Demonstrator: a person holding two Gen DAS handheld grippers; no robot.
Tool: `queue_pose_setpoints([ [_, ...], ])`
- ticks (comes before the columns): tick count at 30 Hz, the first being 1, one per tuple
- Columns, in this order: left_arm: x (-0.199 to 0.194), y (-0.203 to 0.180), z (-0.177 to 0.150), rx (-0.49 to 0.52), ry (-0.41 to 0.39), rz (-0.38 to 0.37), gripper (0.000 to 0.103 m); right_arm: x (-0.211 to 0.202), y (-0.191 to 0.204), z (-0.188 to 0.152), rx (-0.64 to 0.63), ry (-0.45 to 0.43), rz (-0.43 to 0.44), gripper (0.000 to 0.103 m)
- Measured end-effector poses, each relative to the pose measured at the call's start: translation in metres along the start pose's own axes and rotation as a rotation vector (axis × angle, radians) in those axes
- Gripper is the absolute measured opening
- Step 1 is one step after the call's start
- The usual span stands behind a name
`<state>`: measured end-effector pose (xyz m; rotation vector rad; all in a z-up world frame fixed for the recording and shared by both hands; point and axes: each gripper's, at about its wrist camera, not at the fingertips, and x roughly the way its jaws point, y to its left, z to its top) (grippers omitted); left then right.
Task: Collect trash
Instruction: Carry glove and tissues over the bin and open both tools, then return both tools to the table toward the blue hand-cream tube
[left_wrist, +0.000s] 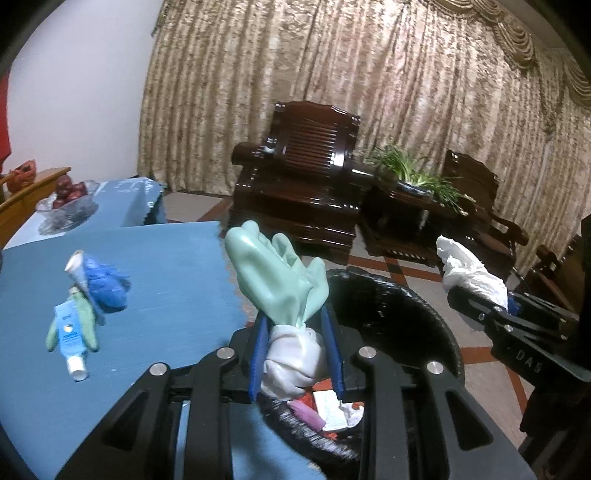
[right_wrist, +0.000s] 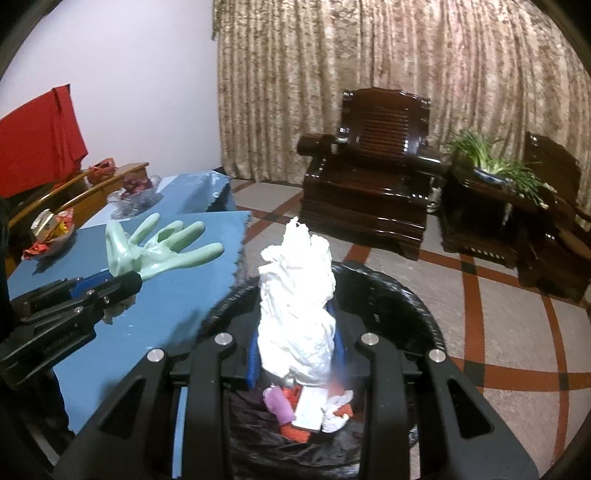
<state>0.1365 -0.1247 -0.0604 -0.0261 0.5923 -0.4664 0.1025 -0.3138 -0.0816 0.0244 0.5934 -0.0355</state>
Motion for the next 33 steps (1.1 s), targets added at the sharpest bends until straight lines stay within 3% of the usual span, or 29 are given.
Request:
queue_pose_setpoints([
  [9, 0.043, -0.031, -0.002, 0.036, 0.041, -0.035, 0.028, 0.019, -0.036, -0.018, 0.036, 0.037, -0.053, 0.029],
  [15, 0.071, -0.041, -0.005, 0.024, 0.104, -0.073, 0.032, 0.035, -0.052, -0.024, 0.039, 0.066, -0.085, 0.035],
  [17, 0.078, -0.042, -0.005, 0.008, 0.122, -0.091, 0.045, 0.04, -0.057, -0.027, 0.041, 0.078, -0.101, 0.052],
  [18, 0.08, -0.041, -0.004, 0.0, 0.123, -0.096, 0.056, 0.041, -0.059, -0.028, 0.043, 0.08, -0.109, 0.056],
  [22, 0.079, -0.04, -0.003, 0.002, 0.115, -0.093, 0.063, 0.042, -0.062, -0.034, 0.057, 0.084, -0.136, 0.081],
  [25, 0.075, -0.032, -0.002, -0.004, 0.105, -0.075, 0.066, 0.04, -0.064, -0.039, 0.081, 0.086, -0.137, 0.09],
  [33, 0.032, 0.018, -0.008, -0.031, 0.044, 0.066, 0.084, 0.031, -0.032, -0.033, 0.092, 0.062, -0.072, 0.094],
])
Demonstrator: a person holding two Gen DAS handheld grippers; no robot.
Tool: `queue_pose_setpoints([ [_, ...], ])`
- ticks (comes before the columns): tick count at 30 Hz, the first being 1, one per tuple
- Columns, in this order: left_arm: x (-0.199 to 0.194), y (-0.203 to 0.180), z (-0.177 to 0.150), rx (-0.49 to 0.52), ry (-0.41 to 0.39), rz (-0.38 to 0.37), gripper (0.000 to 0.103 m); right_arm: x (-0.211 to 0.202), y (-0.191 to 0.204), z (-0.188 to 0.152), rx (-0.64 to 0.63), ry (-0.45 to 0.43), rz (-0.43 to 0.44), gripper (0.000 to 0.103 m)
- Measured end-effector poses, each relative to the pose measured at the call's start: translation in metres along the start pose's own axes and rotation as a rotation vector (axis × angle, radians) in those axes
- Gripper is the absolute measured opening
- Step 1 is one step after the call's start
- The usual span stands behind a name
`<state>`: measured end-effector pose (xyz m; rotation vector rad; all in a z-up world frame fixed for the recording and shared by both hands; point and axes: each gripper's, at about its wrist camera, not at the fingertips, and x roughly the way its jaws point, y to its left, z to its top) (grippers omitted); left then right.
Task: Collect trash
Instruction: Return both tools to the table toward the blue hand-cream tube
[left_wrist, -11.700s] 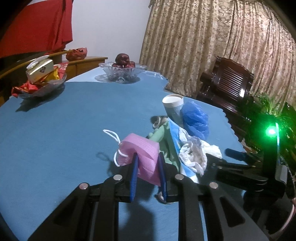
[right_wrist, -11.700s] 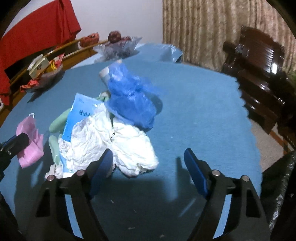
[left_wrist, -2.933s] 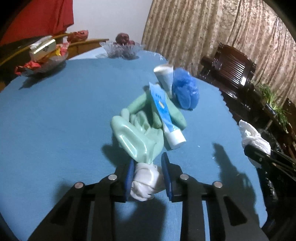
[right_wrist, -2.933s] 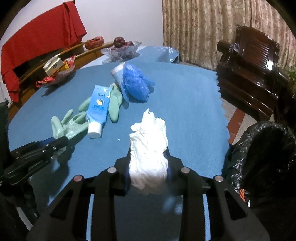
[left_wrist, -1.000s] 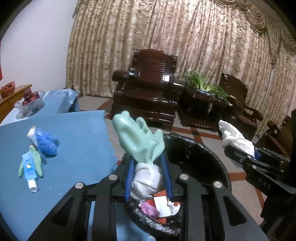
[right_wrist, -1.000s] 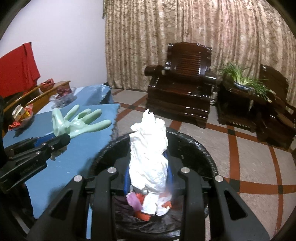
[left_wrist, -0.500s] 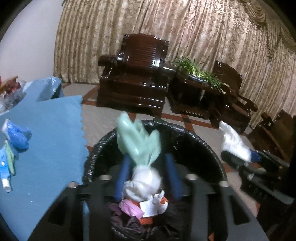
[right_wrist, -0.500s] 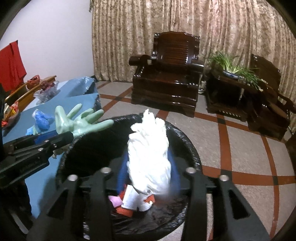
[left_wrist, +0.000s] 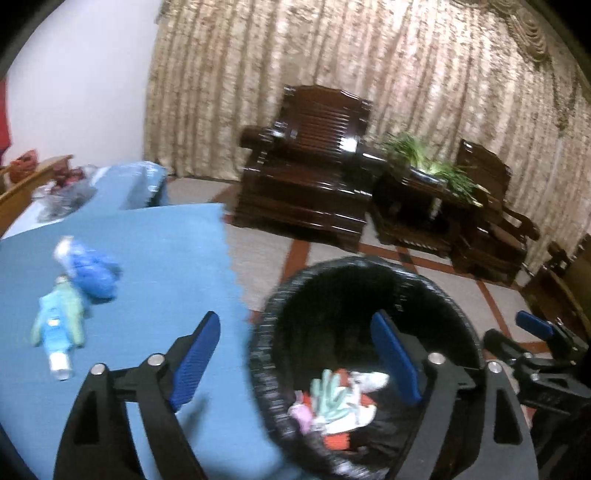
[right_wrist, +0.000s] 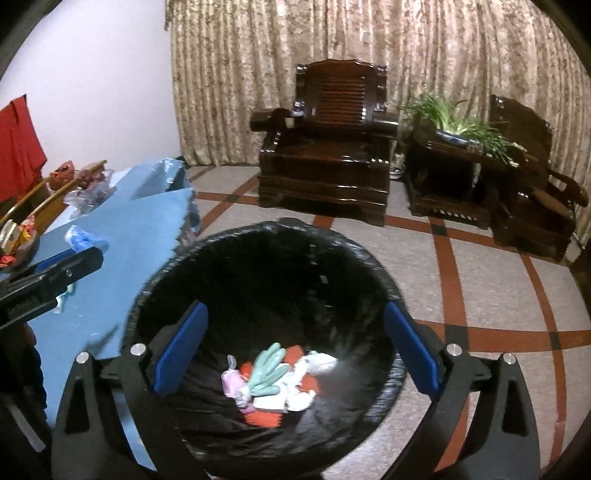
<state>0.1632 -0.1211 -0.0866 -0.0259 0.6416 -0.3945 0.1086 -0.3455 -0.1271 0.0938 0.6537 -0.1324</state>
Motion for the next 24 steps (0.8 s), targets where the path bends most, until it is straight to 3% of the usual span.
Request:
queue_pose_setpoints([
  [14, -0.071, 0.134, -0.027, -0.081, -0.046, 0.316, 0.087, 0.01, 0.13, 0.02, -0.146, -0.022, 0.227, 0.095],
  [24, -0.07, 0.2, -0.042, -0.142, -0.016, 0.404, 0.086, 0.044, 0.206, 0.026, -0.231, -0.023, 0.316, 0.095],
])
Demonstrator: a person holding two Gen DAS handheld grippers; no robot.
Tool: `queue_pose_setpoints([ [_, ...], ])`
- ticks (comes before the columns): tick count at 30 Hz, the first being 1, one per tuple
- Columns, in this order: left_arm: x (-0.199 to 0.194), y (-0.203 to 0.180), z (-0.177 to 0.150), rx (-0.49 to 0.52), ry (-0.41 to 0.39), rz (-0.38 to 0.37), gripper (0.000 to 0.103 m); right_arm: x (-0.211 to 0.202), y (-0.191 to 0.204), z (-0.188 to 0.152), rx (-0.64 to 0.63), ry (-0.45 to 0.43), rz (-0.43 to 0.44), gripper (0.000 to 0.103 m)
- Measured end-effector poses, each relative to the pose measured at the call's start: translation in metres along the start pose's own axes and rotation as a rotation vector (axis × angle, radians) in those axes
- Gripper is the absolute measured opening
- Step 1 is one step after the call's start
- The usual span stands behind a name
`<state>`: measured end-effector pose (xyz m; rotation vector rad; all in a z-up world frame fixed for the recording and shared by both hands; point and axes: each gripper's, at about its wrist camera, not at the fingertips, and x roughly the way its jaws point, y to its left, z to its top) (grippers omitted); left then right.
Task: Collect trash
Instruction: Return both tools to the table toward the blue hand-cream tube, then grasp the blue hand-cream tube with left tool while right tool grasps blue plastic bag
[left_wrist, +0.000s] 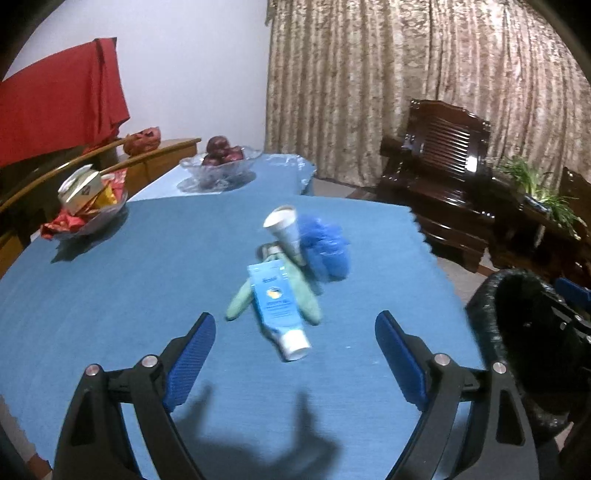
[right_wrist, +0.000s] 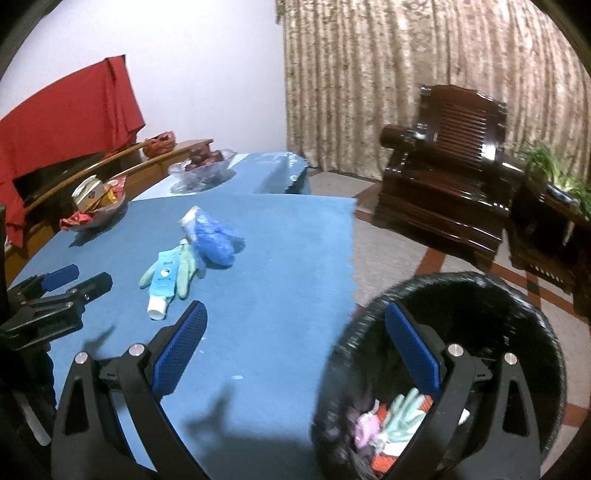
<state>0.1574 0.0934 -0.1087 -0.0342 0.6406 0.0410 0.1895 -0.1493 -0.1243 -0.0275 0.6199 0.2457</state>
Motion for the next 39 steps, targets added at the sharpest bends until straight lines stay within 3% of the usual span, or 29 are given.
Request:
queue_pose_setpoints([
  [8, 0.031, 0.025, -0.007, -0.032, 0.042, 0.035, 0.086, 0.054, 0.023, 0.005, -0.016, 0.031, 0.03, 0.095],
  [18, 0.07, 0.027, -0.017, -0.055, 0.103, 0.036, 0.083, 0.113, 0.034, 0.01, -0.034, 0.075, 0.028, 0.095],
  [25, 0.096, 0.02, -0.023, -0.044, 0.161, 0.042, 0.082, 0.128, 0.032, 0.012, -0.02, 0.083, 0.022, 0.095],
  [33, 0.125, 0.014, -0.029, -0.067, 0.248, 0.001, 0.066, 0.135, 0.032, 0.01, -0.031, 0.095, 0.029, 0.095],
  [36, 0.131, 0.012, -0.028, -0.057, 0.259, 0.0, 0.066, 0.136, 0.033, 0.009, -0.034, 0.099, 0.031, 0.095],
  [39, 0.134, 0.009, -0.024, -0.044, 0.262, 0.004, 0.053, 0.137, 0.035, 0.009, -0.035, 0.103, 0.034, 0.095],
])
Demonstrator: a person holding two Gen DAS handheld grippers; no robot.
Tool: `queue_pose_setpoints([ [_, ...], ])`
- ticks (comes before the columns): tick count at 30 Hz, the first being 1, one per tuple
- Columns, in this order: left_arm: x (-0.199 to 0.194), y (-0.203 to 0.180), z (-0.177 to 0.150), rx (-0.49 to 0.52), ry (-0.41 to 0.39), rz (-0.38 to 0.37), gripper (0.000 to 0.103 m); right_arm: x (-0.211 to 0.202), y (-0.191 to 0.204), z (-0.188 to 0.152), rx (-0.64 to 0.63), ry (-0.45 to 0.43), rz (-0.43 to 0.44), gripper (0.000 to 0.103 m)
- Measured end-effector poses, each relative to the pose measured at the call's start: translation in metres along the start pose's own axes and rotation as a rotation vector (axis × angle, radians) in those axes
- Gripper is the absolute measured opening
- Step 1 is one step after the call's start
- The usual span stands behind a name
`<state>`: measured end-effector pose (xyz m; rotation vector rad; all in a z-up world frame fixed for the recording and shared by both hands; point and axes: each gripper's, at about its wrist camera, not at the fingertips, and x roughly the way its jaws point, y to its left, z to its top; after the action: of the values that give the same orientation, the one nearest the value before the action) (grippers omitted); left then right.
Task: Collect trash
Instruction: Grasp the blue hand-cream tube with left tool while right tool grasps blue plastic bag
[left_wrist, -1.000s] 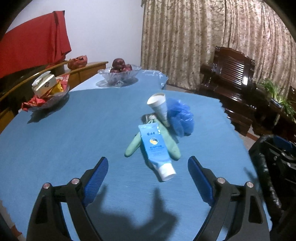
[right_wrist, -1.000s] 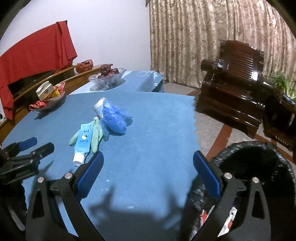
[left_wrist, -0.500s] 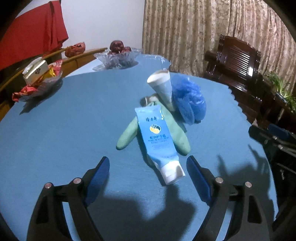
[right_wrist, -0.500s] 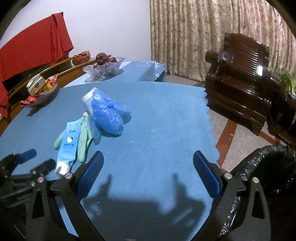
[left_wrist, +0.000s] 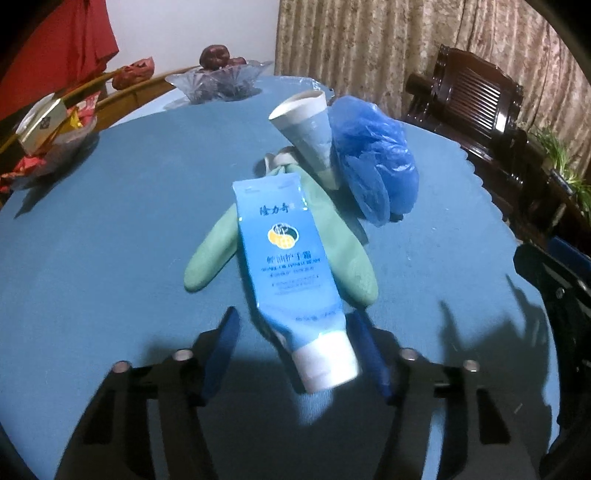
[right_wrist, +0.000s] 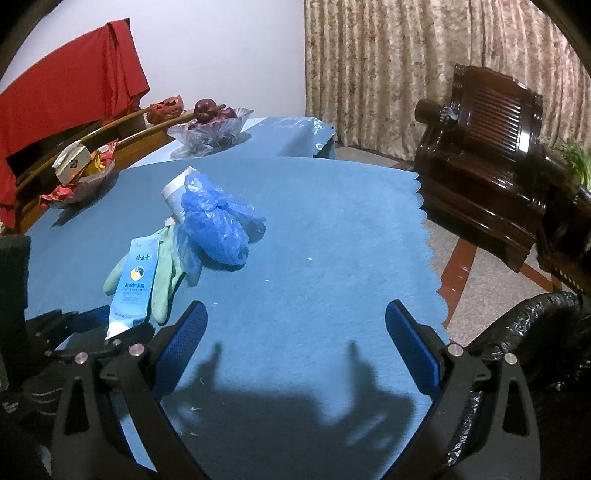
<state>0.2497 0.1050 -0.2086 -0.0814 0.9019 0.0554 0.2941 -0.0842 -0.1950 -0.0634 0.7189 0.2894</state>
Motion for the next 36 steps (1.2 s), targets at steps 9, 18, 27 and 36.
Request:
queue_pose_setpoints([
  [9, -0.012, 0.004, -0.002, -0.046, -0.036, -0.021, 0.034, 0.0, 0.005, 0.0, -0.007, 0.003, 0.007, 0.095],
  [18, -0.04, 0.027, 0.004, -0.078, -0.112, 0.003, 0.033, 0.007, 0.017, 0.011, -0.009, -0.007, 0.025, 0.095],
  [27, -0.028, 0.061, 0.031, -0.102, -0.142, 0.041, 0.033, 0.048, 0.041, 0.045, -0.018, -0.003, 0.064, 0.094],
  [36, -0.019, 0.076, 0.041, -0.11, -0.155, 0.055, 0.033, 0.094, 0.065, 0.066, -0.062, 0.054, 0.105, 0.075],
])
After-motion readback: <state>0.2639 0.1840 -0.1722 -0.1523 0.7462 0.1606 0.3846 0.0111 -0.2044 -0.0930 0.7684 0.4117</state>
